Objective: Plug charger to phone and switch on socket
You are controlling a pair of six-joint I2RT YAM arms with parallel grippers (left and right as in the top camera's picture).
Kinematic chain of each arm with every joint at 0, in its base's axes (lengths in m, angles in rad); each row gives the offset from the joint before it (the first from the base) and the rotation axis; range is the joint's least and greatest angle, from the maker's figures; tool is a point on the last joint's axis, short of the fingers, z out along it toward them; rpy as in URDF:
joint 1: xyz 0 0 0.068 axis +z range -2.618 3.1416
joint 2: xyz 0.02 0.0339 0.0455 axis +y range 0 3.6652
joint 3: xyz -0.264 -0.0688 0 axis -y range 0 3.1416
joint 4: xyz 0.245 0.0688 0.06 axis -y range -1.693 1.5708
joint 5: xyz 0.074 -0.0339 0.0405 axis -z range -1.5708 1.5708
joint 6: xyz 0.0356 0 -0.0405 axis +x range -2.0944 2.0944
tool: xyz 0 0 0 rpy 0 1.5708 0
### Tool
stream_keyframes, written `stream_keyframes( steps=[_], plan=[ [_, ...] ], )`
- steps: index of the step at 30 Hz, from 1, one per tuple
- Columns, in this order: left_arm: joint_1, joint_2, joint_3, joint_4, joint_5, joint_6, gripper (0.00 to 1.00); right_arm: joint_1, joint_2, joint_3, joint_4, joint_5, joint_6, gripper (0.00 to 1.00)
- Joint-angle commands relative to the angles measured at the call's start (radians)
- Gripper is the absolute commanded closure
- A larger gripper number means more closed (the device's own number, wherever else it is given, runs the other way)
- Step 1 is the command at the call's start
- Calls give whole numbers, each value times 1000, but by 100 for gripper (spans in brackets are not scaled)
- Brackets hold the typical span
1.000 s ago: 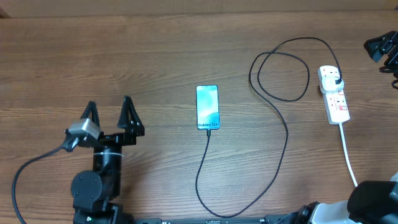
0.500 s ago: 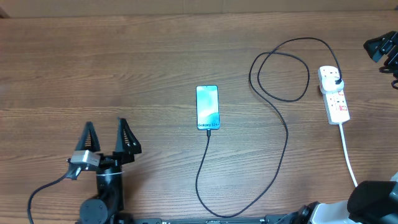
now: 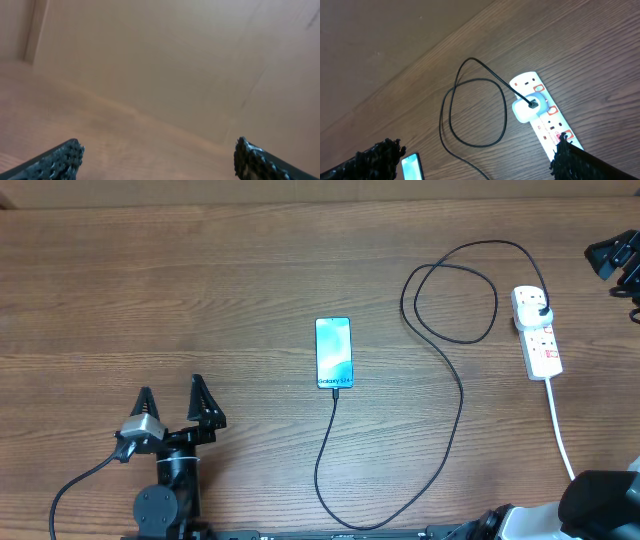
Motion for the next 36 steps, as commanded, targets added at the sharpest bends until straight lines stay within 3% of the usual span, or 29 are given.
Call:
stream_keyframes(
  steps=[1,4,8,15,36],
  plan=[
    [6,-10,-4,-90,-2,11,0,2,-4,2,3,0,3,0],
    [6,-10,-4,-210,23,19,0,2,-4,2,3,0,3,0],
    [6,-10,-4,-210,73,127,0,2,-4,2,3,0,3,0],
    [6,-10,-3,-218,135,206,0,2,-4,2,3,0,3,0],
    [6,-10,-4,-216,199,265,0,2,-4,2,3,0,3,0]
  ],
)
